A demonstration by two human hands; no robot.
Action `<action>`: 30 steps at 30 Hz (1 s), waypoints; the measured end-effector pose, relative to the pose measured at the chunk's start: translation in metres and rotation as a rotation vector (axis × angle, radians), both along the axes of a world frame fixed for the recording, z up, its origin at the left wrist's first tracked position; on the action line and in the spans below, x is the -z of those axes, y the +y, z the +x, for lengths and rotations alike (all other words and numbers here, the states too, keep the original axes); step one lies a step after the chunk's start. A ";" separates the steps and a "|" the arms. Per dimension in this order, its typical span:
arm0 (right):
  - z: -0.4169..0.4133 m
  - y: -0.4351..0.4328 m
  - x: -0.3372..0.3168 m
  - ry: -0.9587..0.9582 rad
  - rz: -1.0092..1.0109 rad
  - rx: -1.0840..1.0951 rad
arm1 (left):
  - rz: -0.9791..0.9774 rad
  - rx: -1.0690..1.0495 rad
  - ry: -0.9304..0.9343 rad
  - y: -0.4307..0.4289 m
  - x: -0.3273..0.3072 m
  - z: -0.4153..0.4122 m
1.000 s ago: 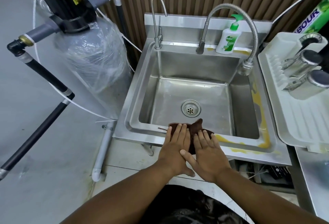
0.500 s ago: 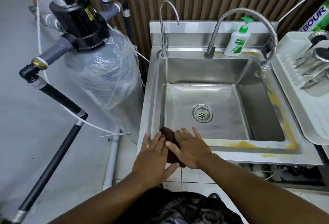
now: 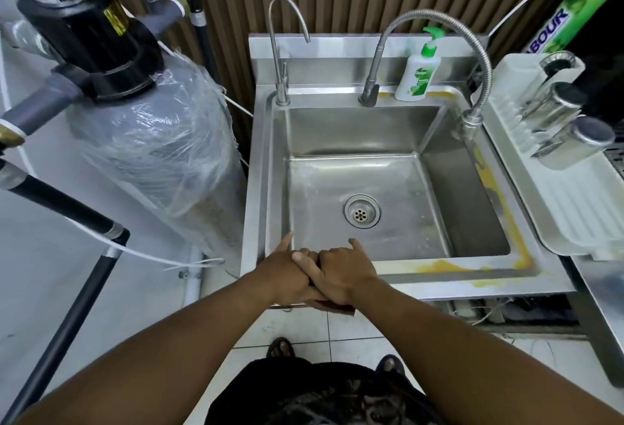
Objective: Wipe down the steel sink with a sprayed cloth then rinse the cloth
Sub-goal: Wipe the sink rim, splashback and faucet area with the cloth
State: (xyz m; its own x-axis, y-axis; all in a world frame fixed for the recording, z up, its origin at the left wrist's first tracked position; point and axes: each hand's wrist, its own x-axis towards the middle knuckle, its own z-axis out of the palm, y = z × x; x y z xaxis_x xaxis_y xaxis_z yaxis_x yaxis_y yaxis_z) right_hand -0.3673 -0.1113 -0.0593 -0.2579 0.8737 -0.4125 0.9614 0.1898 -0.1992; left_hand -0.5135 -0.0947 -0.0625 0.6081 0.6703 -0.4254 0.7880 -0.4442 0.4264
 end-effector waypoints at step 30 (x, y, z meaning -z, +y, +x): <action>0.139 -0.068 -0.002 -0.115 0.026 -0.169 | 0.352 0.118 0.056 -0.056 0.023 0.105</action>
State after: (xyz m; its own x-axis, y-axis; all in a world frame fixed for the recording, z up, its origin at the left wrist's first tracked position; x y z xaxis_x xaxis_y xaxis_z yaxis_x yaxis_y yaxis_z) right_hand -0.2279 -0.1795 -0.0569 -0.3539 0.8329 -0.4255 0.9317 0.3537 -0.0827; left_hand -0.4087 -0.1507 -0.0860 0.6722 0.7082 -0.2159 0.7404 -0.6451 0.1890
